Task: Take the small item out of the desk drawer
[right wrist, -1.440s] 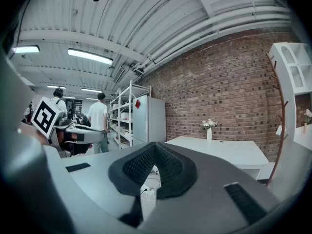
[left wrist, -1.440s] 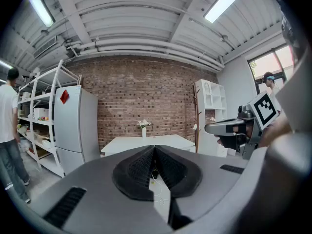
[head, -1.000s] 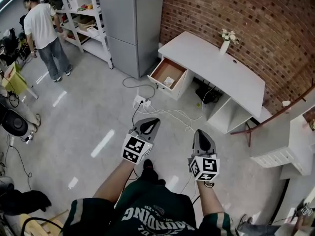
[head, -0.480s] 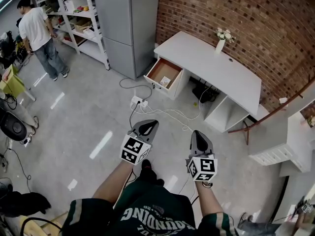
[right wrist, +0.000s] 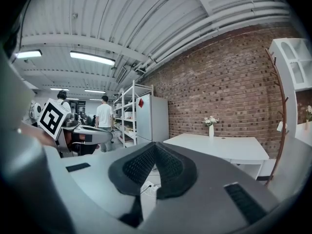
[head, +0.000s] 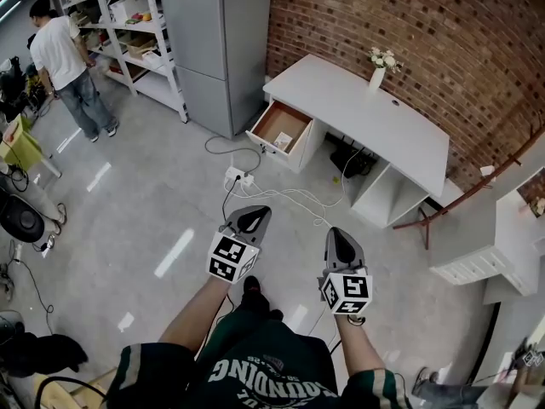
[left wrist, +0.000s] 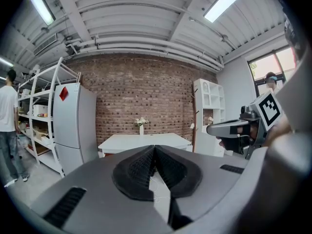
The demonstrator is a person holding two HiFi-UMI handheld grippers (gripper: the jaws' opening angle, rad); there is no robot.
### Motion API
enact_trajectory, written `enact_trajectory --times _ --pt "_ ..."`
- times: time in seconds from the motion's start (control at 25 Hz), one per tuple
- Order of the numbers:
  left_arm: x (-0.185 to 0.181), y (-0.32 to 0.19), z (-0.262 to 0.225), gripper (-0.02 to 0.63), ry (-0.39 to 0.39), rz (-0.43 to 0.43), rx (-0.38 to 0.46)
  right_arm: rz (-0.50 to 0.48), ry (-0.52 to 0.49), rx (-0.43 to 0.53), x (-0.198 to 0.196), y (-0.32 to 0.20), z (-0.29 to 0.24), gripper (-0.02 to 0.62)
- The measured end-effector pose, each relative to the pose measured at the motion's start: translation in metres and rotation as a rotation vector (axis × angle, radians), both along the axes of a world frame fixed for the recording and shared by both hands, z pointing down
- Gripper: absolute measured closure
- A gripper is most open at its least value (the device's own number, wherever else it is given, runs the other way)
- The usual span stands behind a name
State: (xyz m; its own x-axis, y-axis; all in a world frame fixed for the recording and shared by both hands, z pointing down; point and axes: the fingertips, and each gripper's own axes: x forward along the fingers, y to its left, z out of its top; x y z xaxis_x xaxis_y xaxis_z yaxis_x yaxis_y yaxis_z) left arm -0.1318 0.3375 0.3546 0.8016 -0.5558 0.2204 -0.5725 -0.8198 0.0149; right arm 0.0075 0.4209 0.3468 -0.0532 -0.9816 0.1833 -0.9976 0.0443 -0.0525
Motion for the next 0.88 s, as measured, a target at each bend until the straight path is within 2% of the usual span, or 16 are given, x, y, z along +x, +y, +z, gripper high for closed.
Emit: enact_trajectory --times 0.36,0.88 --pt "0.013 -0.006 0.005 0.591 0.007 -0.005 -0.002 0.003 -0.01 -0.007 0.013 -0.004 0.007 0.572" --pt "0.018 -0.048 0.013 0.59 -0.003 -0.014 -0.018 -0.024 -0.015 -0.01 0.01 -0.051 0.012 0.572"
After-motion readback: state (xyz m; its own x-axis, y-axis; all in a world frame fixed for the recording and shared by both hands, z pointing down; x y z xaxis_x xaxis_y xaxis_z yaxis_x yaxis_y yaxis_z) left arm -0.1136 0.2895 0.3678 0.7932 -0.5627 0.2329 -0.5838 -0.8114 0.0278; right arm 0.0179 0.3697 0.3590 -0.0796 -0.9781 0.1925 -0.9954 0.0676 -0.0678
